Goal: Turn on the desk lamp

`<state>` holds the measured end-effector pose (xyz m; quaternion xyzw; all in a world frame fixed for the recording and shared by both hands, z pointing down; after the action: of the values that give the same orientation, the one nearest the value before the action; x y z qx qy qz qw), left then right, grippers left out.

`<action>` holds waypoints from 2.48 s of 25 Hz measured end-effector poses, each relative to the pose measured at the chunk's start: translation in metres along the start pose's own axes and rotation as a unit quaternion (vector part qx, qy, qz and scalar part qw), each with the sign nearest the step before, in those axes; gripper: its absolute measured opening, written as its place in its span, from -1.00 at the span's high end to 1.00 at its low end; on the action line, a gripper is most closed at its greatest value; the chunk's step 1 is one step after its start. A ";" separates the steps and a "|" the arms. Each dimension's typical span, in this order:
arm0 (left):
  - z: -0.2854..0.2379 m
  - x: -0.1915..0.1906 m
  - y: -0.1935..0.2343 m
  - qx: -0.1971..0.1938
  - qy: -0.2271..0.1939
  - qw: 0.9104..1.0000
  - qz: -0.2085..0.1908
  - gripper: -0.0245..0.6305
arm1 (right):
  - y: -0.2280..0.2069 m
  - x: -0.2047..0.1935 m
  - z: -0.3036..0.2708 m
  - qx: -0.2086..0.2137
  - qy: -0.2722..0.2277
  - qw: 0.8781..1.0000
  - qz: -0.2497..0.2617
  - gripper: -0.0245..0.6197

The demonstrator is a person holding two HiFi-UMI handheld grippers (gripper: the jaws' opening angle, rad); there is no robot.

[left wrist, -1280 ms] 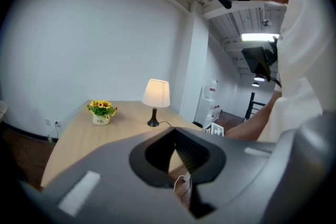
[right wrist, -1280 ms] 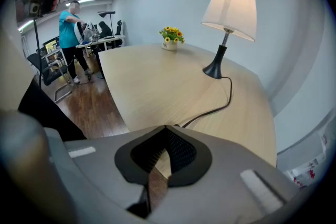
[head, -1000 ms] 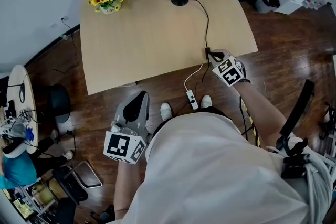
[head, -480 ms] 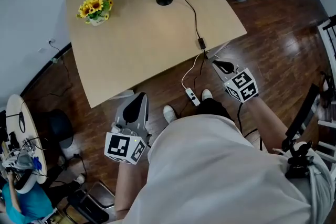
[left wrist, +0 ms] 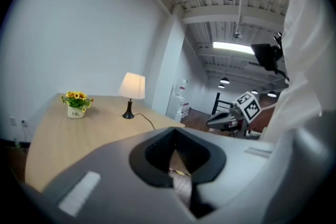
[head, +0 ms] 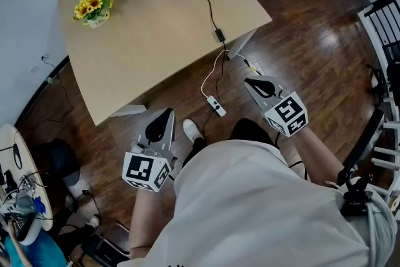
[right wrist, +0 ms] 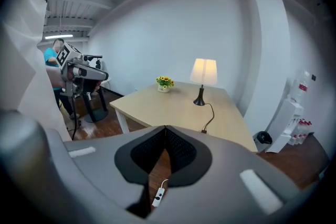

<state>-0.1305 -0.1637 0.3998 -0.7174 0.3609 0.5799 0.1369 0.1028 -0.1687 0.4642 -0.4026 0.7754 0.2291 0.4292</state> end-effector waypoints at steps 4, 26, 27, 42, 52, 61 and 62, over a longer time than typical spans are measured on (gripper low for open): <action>0.007 -0.009 -0.043 0.014 0.000 1.000 -0.011 0.87 | 0.001 -0.012 0.032 0.014 -0.017 1.000 0.010 0.91; 0.050 -0.055 -0.270 0.077 0.023 0.996 -0.030 0.87 | 0.019 -0.120 0.224 0.073 -0.068 0.995 -0.002 0.91; 0.055 -0.055 -0.274 0.071 0.016 0.997 -0.032 0.87 | 0.025 -0.118 0.229 0.067 -0.072 0.995 -0.002 0.91; 0.212 -0.105 -0.291 0.056 -0.019 0.998 -0.018 0.87 | 0.164 -0.102 0.292 0.041 -0.100 0.994 -0.025 0.82; 0.240 -0.110 -0.288 0.038 -0.030 0.999 -0.025 0.87 | 0.205 -0.089 0.298 0.031 -0.108 0.994 -0.004 0.80; 0.241 -0.113 -0.305 0.012 -0.023 0.999 -0.031 0.87 | 0.220 -0.080 0.320 0.024 -0.112 0.993 -0.003 0.80; 0.240 -0.112 -0.305 0.011 -0.023 0.999 -0.032 0.87 | 0.220 -0.079 0.320 0.024 -0.112 0.993 -0.002 0.80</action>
<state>-0.1076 0.2383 0.3672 -0.7132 0.3412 0.5877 0.1717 0.1005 0.2148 0.3650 -0.3654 0.7270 0.2538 0.5230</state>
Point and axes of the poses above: the fingertips, and each gripper's own axes: z backward along the fingers, y to its left, x out of its top, the point moved 2 cm from there along z, backward along the fingers, and after that the axes turned 2 degrees about -z, right-handed, at the moved point
